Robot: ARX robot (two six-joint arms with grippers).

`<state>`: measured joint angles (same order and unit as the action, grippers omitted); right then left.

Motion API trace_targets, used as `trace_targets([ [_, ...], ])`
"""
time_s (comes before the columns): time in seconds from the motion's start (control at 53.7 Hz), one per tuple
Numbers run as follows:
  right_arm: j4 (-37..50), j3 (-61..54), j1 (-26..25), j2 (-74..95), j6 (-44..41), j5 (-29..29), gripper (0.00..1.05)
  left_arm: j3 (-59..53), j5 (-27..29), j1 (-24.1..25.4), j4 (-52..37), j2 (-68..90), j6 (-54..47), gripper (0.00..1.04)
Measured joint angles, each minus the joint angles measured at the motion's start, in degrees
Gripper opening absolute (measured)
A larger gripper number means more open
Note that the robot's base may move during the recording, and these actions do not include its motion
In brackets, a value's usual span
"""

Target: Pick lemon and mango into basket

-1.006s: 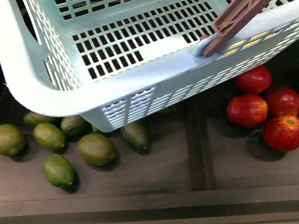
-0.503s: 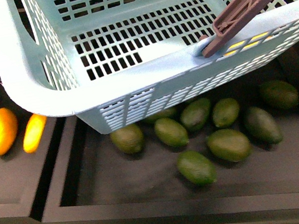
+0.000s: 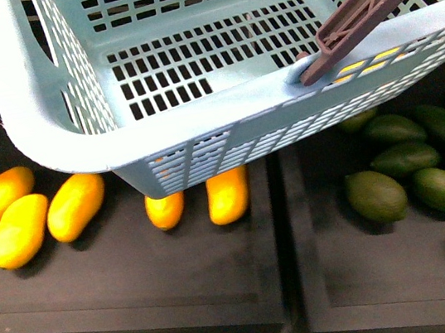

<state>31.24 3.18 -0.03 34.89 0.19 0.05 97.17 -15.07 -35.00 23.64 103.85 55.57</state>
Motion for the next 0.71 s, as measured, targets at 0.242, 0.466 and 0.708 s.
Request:
trace_targets([
  [0.242, -0.02, -0.04, -0.02, -0.13, 0.0, -0.02, 0.96, 0.0, -0.15, -0.02, 0.02, 0.0, -0.02, 0.07],
  [0.466, -0.02, -0.04, 0.0, -0.04, 0.0, -0.04, 0.96, -0.02, -0.04, -0.02, 0.02, 0.0, 0.0, 0.07],
  [0.708, -0.02, -0.02, 0.0, -0.04, 0.0, -0.07, 0.96, 0.0, -0.04, -0.02, 0.02, 0.0, 0.0, 0.07],
])
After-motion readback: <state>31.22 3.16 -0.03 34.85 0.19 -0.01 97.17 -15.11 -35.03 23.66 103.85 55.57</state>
